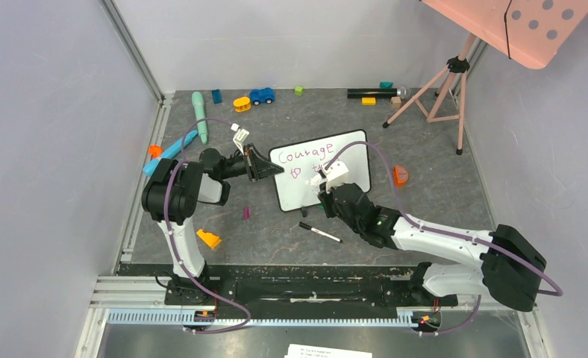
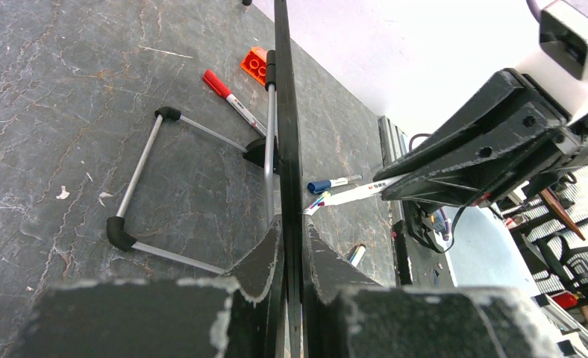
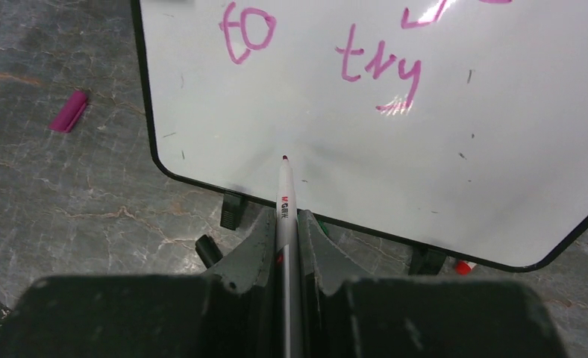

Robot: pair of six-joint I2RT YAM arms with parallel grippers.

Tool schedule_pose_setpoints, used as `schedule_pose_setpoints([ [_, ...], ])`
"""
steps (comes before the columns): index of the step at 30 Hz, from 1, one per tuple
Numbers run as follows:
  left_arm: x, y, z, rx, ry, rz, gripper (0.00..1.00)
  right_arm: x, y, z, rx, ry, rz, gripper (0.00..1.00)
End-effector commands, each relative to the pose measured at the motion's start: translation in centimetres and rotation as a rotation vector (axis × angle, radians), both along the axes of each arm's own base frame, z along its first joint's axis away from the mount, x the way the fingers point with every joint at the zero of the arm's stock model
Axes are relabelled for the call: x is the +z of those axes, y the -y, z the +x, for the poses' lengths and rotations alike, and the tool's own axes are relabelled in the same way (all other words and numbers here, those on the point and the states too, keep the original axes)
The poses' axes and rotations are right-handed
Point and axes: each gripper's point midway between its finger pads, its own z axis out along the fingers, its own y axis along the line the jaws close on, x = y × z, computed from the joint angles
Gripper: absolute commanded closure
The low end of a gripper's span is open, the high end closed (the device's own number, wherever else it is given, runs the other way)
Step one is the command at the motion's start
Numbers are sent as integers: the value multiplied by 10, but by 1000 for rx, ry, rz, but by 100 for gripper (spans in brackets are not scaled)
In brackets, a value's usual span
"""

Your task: Write a sentence on the whiteboard

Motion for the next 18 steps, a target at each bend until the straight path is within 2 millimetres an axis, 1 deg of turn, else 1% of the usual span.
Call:
schedule_pose_setpoints([
  [1, 28, -1, -3, -4, 134, -20, 98, 40, -18, 13, -36, 109, 49, 100],
  [8, 27, -1, -3, -4, 134, -20, 98, 44, -33, 16, -20, 126, 24, 100],
  [18, 28, -1, -3, -4, 133, -20, 98, 38, -50, 16, 17, 119, -6, 100],
])
